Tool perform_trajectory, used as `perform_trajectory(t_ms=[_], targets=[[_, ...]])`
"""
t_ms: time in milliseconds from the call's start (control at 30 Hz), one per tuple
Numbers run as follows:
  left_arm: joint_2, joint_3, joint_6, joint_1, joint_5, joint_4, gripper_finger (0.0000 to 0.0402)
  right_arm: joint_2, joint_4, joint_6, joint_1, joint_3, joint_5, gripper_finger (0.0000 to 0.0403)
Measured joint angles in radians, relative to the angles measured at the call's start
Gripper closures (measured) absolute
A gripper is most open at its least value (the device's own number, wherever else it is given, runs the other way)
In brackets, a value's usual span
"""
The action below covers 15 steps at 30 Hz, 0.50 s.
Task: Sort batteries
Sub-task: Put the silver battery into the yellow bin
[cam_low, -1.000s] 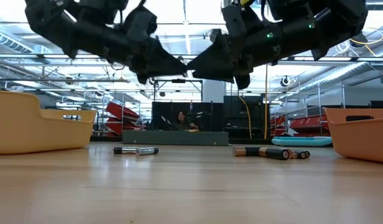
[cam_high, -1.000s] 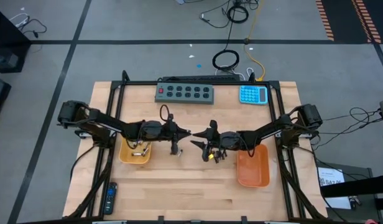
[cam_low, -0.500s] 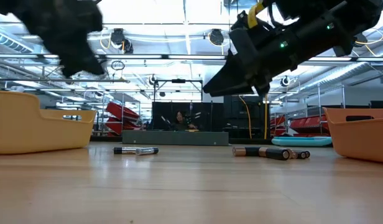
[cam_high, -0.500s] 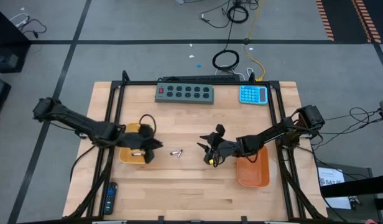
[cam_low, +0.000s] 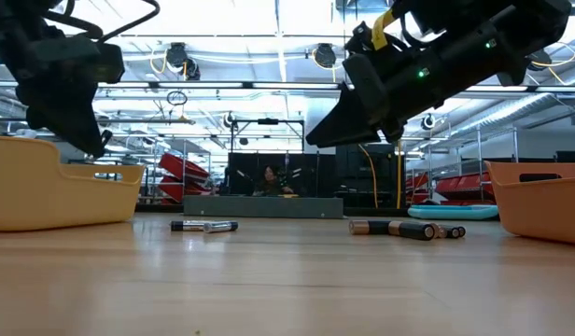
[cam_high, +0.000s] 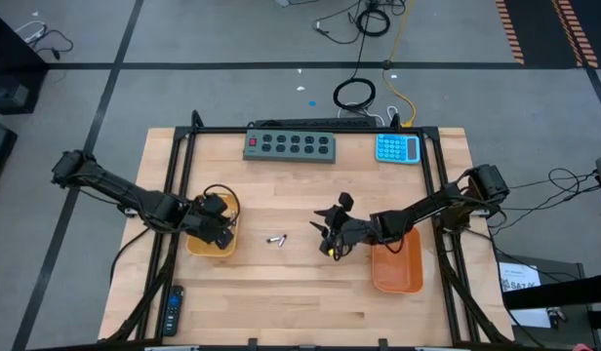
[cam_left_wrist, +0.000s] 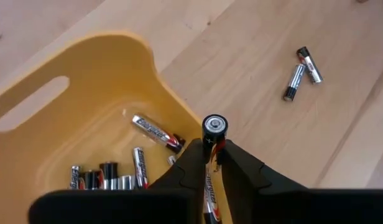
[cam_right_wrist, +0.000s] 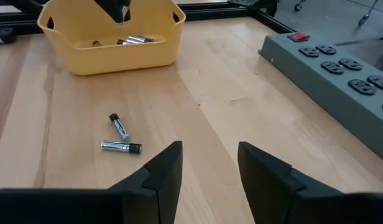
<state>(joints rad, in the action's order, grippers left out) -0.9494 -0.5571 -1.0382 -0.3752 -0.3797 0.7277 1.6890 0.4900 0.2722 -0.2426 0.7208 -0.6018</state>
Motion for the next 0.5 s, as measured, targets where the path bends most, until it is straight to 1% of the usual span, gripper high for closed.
perform_trajectory(t_ms=[67,200,333,400,500], targets=[[0.0,0.0,0.0,0.0,-0.003,0.001,0.0333,0.0,-0.003,0.001,-0.002,0.0,0.0,0.0257],[0.0,0.0,-0.023,0.0,-0.003,0.027,0.0275,0.0,-0.003,0.002,-0.008,0.0,0.001,0.0257],[0.0,0.0,-0.022,0.0,-0.003,0.009,0.0228,0.0,-0.003,0.008,-0.008,0.0,0.005,0.0257],[0.0,0.0,0.017,0.0,-0.003,-0.065,0.0215,0.0,-0.003,0.013,-0.008,0.0,0.009,0.0257],[-0.017,0.0,0.122,0.012,-0.001,-0.227,0.0212,0.0,-0.003,0.029,-0.008,0.0,0.07,0.0257]])
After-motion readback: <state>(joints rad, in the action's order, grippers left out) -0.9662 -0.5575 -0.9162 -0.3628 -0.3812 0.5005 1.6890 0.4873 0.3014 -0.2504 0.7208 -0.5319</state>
